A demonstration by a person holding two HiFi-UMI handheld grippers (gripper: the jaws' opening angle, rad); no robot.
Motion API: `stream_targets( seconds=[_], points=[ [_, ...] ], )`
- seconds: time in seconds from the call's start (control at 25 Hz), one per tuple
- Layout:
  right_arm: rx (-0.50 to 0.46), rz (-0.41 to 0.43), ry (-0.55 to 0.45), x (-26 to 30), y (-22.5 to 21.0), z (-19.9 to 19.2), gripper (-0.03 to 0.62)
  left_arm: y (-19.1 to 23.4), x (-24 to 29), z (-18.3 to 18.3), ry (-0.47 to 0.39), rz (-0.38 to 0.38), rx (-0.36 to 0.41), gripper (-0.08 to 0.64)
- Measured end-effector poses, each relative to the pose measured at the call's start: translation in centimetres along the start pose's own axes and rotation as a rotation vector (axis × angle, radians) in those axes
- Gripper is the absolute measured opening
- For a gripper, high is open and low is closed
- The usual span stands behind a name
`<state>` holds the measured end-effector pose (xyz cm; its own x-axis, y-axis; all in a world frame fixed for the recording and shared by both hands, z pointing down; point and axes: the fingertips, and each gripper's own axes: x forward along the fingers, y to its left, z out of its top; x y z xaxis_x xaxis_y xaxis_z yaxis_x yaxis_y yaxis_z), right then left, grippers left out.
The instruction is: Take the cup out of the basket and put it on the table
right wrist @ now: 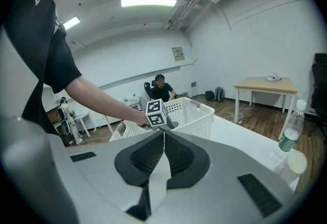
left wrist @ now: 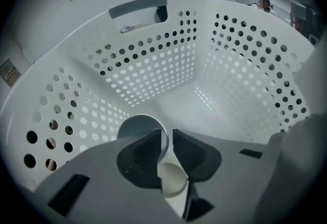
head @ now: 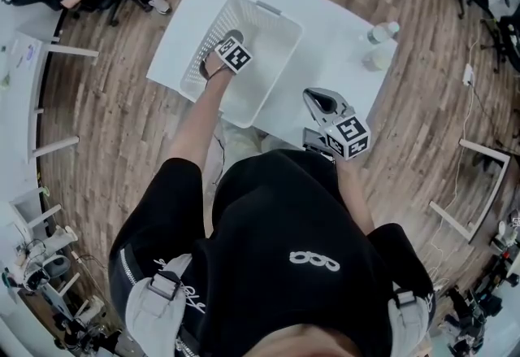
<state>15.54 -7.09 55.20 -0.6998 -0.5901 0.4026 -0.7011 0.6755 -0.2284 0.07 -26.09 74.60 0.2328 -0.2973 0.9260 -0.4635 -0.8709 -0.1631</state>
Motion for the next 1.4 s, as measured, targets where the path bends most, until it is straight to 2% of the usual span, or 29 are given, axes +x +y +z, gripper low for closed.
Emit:
stream_targets(
  seconds=[0.16,0.44,0.64,0.92,1.16,1.4],
  points=[
    [0.007,-0.008,0.003,-0.1,-0.3,-0.1,0.026,0.2,0.7,-0.5,0.03,-0.005,-0.007,0.031],
    [0.012,-0.016,-0.001,-0.7,-0.6,-0.5,0.026,0.1,0.6,-0.1,0.02,-0.001,-0.003,0.026],
    [0.009,-0.012,-0.003,-1.1,-0.2,-0.6,0.026,-0.2,-1.8,1.6,-0.033,0.024,0.007,0.026],
    [-0.012,0.006,-0.026,-0.7,0.4,0.3,0.026,-0.3,-9.3,5.6,-0.211,0.12,0.021,0.026],
    [-0.03,0.02,-0.047,-0.2,1.1,1.0,0.026,-1.0,-18.5,7.8,-0.419,0.212,-0.029,0.026],
    [-0.062,0.044,-0.071,-0.5,2.0,2.4,0.026,-1.7,-28.8,8.2,-0.615,0.284,-0.093,0.026]
  ],
)
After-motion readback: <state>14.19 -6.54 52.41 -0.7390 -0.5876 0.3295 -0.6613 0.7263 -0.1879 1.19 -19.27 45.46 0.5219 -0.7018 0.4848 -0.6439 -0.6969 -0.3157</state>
